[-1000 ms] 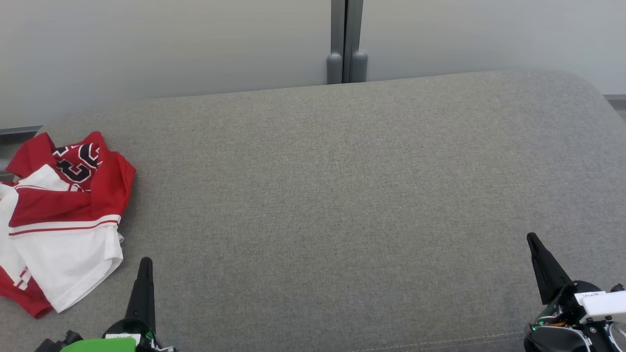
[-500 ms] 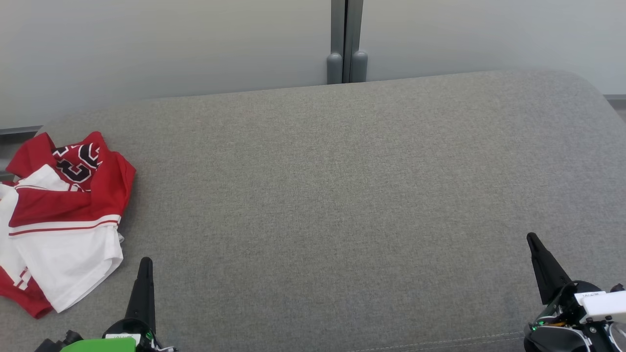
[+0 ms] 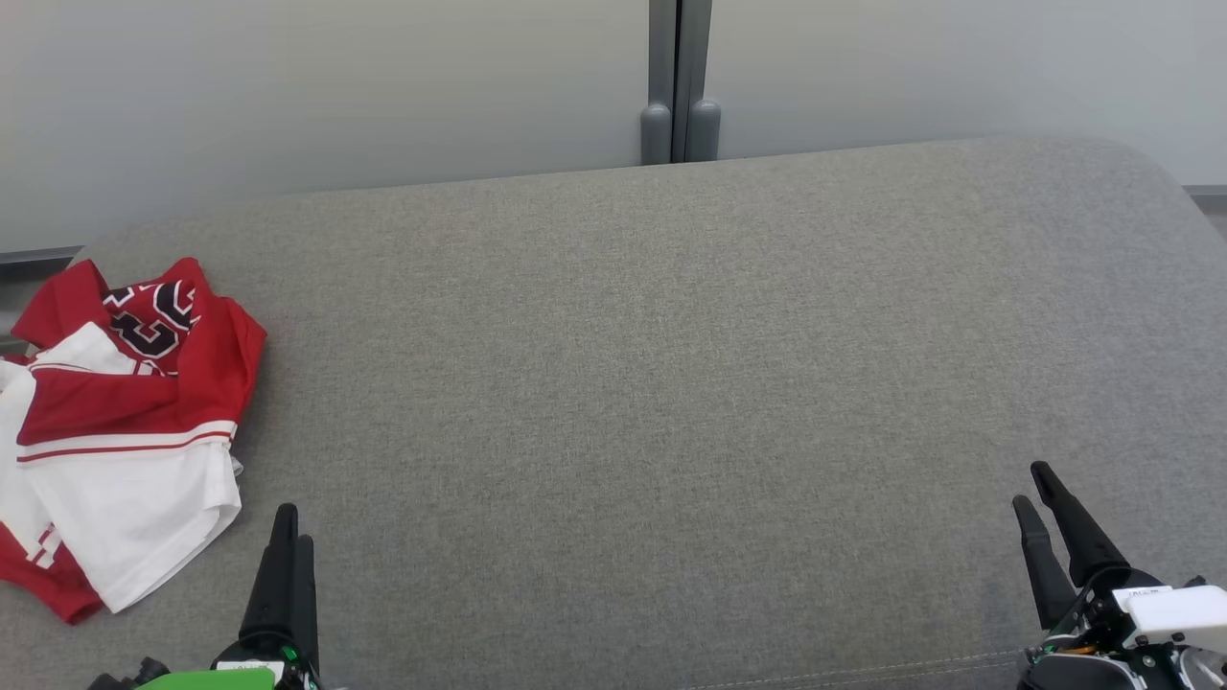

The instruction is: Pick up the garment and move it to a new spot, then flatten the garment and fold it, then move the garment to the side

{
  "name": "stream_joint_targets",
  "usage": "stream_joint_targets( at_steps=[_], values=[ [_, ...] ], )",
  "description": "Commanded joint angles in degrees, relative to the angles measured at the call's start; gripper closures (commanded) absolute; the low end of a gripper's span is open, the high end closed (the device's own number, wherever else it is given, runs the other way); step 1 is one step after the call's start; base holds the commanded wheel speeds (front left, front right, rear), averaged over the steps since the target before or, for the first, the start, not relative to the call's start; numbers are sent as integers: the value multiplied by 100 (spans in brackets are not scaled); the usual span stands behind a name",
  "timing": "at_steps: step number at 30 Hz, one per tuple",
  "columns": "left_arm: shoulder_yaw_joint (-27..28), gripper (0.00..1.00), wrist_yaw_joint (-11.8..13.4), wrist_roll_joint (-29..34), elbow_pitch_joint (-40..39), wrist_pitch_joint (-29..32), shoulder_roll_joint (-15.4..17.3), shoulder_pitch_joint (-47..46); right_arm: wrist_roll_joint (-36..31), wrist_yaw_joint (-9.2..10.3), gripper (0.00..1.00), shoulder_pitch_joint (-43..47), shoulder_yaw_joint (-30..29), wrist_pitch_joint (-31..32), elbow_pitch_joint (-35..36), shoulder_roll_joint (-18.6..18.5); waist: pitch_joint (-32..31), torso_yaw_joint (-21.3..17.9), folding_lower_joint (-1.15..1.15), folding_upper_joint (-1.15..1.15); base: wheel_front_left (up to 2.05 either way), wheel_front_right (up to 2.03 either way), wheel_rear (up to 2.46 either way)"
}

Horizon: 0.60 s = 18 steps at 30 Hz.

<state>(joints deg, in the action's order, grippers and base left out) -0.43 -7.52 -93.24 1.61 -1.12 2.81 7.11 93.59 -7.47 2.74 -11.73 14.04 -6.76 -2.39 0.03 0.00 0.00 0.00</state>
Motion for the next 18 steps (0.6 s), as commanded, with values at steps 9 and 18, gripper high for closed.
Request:
stream_joint_targets(
  at_steps=[9, 18],
  values=[
    [-91, 0, 0, 38, 188, -105, 2, -423, -189, 0, 0, -289, 124, -239, -54, -46, 19, -6, 0, 0, 0, 0, 0],
    [-214, 0, 1, 558, 216, -331, 134, -790, -939, -1, 0, -600, 510, -695, -62, -300, 39, -13, 0, 0, 0, 0, 0]
  ],
)
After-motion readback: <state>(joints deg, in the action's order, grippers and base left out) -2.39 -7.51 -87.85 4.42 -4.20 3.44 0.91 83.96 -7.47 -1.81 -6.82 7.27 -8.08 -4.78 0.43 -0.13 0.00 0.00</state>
